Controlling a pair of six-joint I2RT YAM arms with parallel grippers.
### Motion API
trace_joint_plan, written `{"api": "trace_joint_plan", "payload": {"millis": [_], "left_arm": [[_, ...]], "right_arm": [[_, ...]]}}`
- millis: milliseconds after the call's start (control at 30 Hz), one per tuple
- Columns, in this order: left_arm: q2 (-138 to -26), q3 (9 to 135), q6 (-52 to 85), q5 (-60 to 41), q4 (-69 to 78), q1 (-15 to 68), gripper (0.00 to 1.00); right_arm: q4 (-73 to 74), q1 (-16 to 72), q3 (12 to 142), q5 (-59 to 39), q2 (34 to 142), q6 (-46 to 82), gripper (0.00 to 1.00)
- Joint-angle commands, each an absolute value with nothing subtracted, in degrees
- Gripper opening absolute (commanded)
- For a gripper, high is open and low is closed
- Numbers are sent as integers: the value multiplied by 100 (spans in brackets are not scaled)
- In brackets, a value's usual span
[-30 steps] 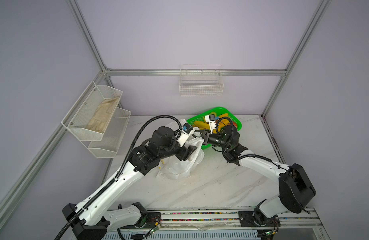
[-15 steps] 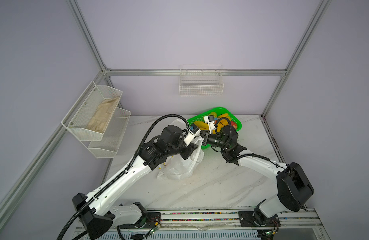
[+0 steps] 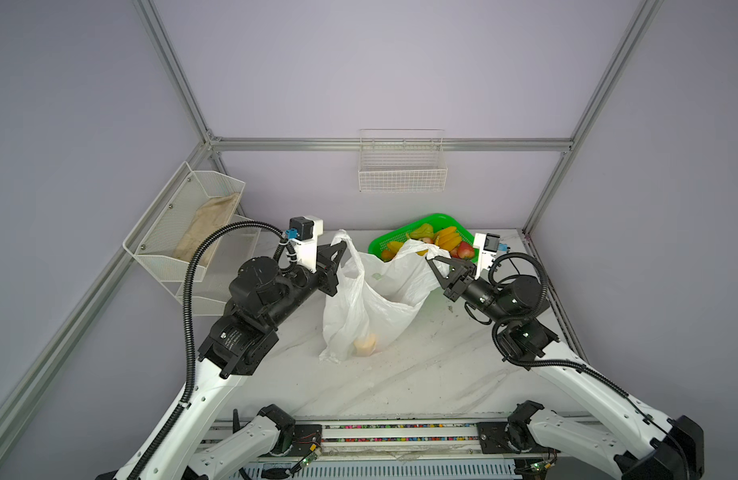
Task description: Place the fake fruits into the plastic bag and tie a complex knot
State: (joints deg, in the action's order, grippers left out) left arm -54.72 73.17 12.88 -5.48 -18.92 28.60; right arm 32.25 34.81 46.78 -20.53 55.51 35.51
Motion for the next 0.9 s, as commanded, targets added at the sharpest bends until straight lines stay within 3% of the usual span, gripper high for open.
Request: {"api": "trace_joint_plan", "payload": {"millis": [0, 367, 667, 867], "left_arm": [[-5807, 7254, 2127, -1190, -1109, 2562, 0], [-7005, 7604, 2777, -1977, -756, 2316, 0], [-7173, 7240, 2643, -2106, -703, 2287, 2], [-7084, 7201, 2603, -2344, -628, 2269, 5]], "right_arm": [[3377, 3574, 4744, -1742, 5195, 3331, 0], [2972, 3639, 4364, -1007, 4665, 3090, 0], [2217, 3639, 4139, 192, 5040, 2635, 0], [1293, 3638, 4846, 784, 5163, 1770, 26]]}}
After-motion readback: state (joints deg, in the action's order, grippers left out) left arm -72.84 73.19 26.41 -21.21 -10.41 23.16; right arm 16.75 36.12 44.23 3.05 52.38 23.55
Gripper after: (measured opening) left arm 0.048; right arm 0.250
